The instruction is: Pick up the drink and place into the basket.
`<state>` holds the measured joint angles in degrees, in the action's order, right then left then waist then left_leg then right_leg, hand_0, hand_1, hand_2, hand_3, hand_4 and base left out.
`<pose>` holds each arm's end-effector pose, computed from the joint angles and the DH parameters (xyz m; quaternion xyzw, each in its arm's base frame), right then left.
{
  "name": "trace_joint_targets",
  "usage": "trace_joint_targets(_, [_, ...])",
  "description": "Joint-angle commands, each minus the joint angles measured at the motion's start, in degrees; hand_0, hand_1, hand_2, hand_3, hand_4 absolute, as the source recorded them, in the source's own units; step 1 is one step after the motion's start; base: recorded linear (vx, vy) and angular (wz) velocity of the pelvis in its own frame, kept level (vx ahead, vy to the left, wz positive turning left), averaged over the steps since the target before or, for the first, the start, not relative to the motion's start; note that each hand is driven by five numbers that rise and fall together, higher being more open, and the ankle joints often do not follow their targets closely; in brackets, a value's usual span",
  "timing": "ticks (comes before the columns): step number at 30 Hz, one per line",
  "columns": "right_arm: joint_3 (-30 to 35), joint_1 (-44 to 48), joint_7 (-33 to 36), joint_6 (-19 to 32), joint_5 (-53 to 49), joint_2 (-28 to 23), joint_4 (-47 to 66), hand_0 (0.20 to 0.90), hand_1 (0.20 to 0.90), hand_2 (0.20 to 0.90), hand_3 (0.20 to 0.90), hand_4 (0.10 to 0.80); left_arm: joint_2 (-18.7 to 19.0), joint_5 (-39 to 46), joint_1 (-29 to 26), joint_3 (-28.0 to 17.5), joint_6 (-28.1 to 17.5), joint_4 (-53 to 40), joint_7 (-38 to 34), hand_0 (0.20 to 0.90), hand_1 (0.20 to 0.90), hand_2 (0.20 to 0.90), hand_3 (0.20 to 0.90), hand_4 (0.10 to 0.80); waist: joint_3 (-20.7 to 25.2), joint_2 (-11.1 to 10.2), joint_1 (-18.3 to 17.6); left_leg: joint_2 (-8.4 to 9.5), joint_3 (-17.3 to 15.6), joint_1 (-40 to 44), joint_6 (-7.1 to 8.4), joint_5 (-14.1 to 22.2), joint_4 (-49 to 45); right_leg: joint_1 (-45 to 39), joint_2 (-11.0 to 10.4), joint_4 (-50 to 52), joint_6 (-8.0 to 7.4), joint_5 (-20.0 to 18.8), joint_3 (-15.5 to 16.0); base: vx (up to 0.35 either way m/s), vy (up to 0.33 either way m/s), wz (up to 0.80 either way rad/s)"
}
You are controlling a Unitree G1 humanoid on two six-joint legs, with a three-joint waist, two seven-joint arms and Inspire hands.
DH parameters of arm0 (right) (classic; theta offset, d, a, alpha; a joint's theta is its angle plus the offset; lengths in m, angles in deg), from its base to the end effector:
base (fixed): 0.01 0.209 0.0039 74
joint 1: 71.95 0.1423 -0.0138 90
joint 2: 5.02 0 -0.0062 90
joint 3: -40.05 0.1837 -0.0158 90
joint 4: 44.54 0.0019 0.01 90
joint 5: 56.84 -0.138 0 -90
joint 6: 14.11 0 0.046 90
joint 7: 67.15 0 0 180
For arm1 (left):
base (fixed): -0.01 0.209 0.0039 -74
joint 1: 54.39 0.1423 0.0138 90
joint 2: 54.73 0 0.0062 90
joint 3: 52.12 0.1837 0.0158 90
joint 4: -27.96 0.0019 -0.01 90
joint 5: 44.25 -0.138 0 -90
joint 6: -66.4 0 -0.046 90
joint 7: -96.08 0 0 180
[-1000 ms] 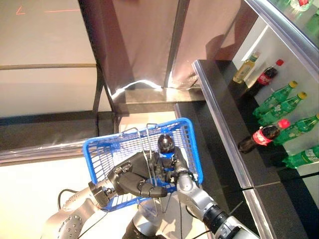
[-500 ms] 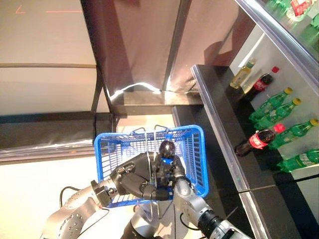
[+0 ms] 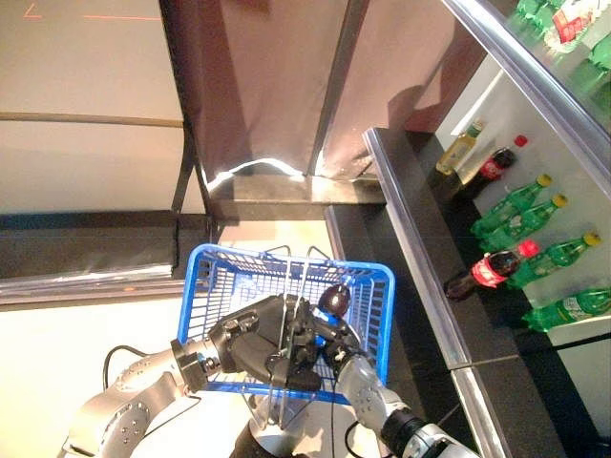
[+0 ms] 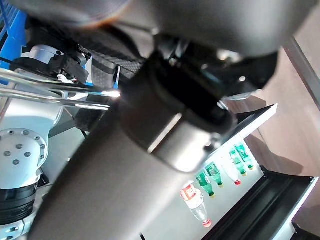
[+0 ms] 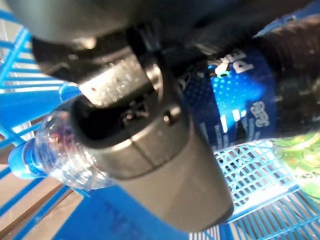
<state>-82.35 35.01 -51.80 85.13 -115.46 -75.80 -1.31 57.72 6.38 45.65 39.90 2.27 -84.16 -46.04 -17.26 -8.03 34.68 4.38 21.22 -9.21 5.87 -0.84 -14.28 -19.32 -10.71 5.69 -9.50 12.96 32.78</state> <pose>0.2055 -0.0491 -0.0366 0.2976 0.3225 -0.0141 0.8985 0.1655 0.2233 0.0890 -0.1407 0.1390 -0.4446 0.8736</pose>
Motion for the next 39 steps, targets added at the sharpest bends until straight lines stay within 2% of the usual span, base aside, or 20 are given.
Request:
trace_joint_targets(1, [-1.02, -0.42, -4.89, 3.89, -3.15, 9.77, 2.96, 0.3, 0.3, 0.3, 0.2, 0.1, -5.75, 11.01, -4.29, 1.35, -7.76, -19.19, 10.01, 0.3, 0.3, 0.3, 0.2, 0.1, 7.37, 2.2, -0.51, -4.52, -1.36, 6.79, -3.86, -2.46, 6.08, 3.45, -0.84, -0.35, 1.83, -13.85, -1.36, 0.0, 0.0, 0.0])
trace_joint_targets(7, [0.6, -1.26, -9.41, 3.64, -14.63, 11.07, 2.69, 0.3, 0.3, 0.3, 0.2, 0.1, -4.49, 12.17, -4.12, 0.28, -7.5, -19.47, 9.02, 0.3, 0.3, 0.3, 0.2, 0.1, 7.38, 1.31, -0.33, -4.91, -1.84, 7.18, -4.28, -2.43, 6.51, 3.27, -0.63, -0.64, 1.66, -14.22, -1.47, 0.012, 0.0, 0.0])
trace_joint_targets(8, [0.65, -1.29, -9.48, 3.66, -15.2, 11.11, 2.71, 0.392, 0.392, 0.392, 0.307, 0.207, -4.42, 12.29, -4.1, 0.23, -7.52, -19.45, 8.93, 0.3, 0.3, 0.3, 0.2, 0.1, 7.37, 1.25, -0.32, -4.94, -1.86, 7.22, -4.31, -2.41, 6.51, 3.25, -0.61, -0.66, 1.67, -14.22, -1.48, 0.0, 0.0, 0.0])
trace_joint_targets(10, [1.31, -1.48, -9.8, 3.51, -17.13, 11.36, 2.62, 0.9, 0.9, 0.9, 0.9, 0.8, -4.09, 12.96, -4.0, -0.35, -7.41, -19.43, 8.71, 0.3, 0.3, 0.3, 0.2, 0.1, 7.45, 0.95, -0.33, -5.02, -1.92, 7.43, -4.48, -2.46, 6.82, 3.22, -0.48, -0.79, 1.68, -14.33, -1.55, 0.0, 0.0, 0.0])
trace_joint_targets(14, [1.95, -2.45, -9.52, 3.59, -18.53, 11.59, 3.0, 0.9, 0.9, 0.9, 0.9, 0.8, -3.38, 14.08, -2.85, -1.87, -7.07, -19.44, 8.79, 0.3, 0.3, 0.3, 0.2, 0.1, 8.13, 0.05, -0.21, -5.32, -1.88, 8.45, -4.56, -2.52, 7.76, 2.85, -0.04, -1.3, 1.55, -14.64, -1.73, 0.026, -0.01, -0.01])
trace_joint_targets(27, [1.82, -6.32, -8.78, 5.74, -18.0, 11.32, 6.71, 0.9, 0.9, 0.9, 0.9, 0.8, -4.23, 14.79, 0.53, -4.16, -6.28, -19.37, 7.79, 0.3, 0.3, 0.3, 0.2, 0.1, 9.46, -0.87, -0.85, -6.08, -2.82, 11.15, -4.56, -2.25, 8.92, 1.74, 0.61, -1.61, 1.43, -14.95, -2.1, 0.03, 0.0, 0.0])
trace_joint_targets(35, [0.6, -13.23, -7.15, 7.48, -14.09, 9.52, 16.45, 0.9, 0.9, 0.9, 0.9, 0.8, -4.77, 16.03, 5.02, -8.52, -7.4, -18.33, 7.43, 0.3, 0.3, 0.3, 0.2, 0.1, 10.67, -1.49, -2.36, -6.34, -3.79, 12.74, -4.65, -2.25, 10.0, 1.31, 0.69, -1.97, 0.83, -15.39, -2.01, 0.022, 0.004, 0.0])
trace_joint_targets(39, [-0.77, -17.5, -6.5, 7.76, -10.52, 7.05, 24.95, 0.9, 0.9, 0.9, 0.9, 0.8, -4.9, 17.1, 7.59, -11.6, -8.25, -18.05, 6.83, 0.3, 0.3, 0.3, 0.2, 0.1, 10.81, -1.57, -3.34, -6.63, -4.69, 13.38, -4.62, -2.13, 10.49, 1.65, 0.72, -1.87, 0.53, -15.46, -2.24, 0.003, -0.003, -0.03])
